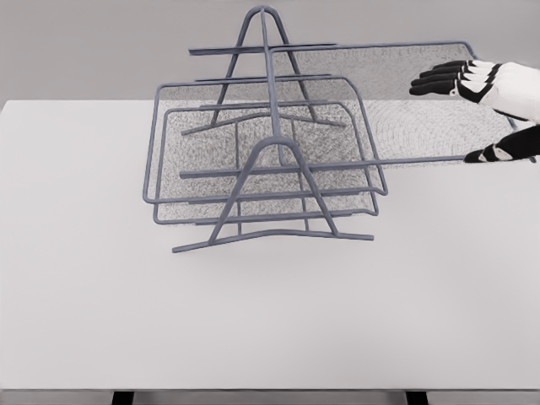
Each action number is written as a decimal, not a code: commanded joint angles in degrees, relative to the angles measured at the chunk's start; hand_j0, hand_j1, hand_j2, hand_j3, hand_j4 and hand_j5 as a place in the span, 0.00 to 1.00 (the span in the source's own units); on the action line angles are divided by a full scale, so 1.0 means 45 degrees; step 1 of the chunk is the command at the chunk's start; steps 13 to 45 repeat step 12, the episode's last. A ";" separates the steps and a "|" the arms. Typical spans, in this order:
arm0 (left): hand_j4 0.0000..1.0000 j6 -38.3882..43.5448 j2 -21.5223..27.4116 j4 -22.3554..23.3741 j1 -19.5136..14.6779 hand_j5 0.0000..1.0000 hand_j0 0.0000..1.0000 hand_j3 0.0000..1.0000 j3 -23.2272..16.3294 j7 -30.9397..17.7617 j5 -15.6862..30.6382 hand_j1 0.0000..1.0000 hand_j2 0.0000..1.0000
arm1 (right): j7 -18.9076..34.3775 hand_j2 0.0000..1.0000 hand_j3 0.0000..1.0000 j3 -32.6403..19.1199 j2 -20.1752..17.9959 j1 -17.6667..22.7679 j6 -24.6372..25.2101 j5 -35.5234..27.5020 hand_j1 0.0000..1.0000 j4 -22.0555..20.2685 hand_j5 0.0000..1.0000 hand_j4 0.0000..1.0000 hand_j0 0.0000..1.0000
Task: Pull out the upper folder box with right arm
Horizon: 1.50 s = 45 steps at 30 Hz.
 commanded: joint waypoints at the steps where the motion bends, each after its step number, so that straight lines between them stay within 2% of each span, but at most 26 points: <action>1: 1.00 -0.0015 0.0001 0.0006 0.0000 1.00 1.00 1.00 -0.0002 0.0012 -0.0012 1.00 1.00 | -0.0007 1.00 1.00 0.0916 0.0386 0.0000 0.0037 -0.0090 1.00 -0.0009 1.00 1.00 1.00; 5: 1.00 -0.0015 0.0001 0.0006 0.0000 1.00 1.00 1.00 -0.0002 0.0032 -0.0012 1.00 1.00 | -0.0007 1.00 1.00 0.0935 0.0425 -0.0527 0.0037 -0.0090 1.00 -0.0029 1.00 1.00 1.00; 7: 1.00 -0.0015 0.0001 0.0006 0.0000 1.00 1.00 1.00 -0.0002 0.0032 0.0008 1.00 1.00 | -0.0007 1.00 1.00 0.1150 0.0835 -0.0938 0.0037 -0.0090 1.00 -0.0009 1.00 1.00 1.00; 11: 1.00 -0.0015 0.0001 0.0006 0.0000 1.00 1.00 1.00 -0.0022 0.0032 -0.0012 1.00 1.00 | -0.0007 1.00 1.00 0.1658 0.0874 -0.0938 0.0037 -0.0090 1.00 -0.0009 1.00 1.00 1.00; 45: 1.00 -0.0015 0.0001 0.0006 0.0000 1.00 1.00 1.00 -0.0022 0.0032 -0.0012 1.00 1.00 | -0.0007 1.00 1.00 0.1639 0.0933 -0.0938 0.0037 -0.0090 1.00 -0.0009 1.00 1.00 1.00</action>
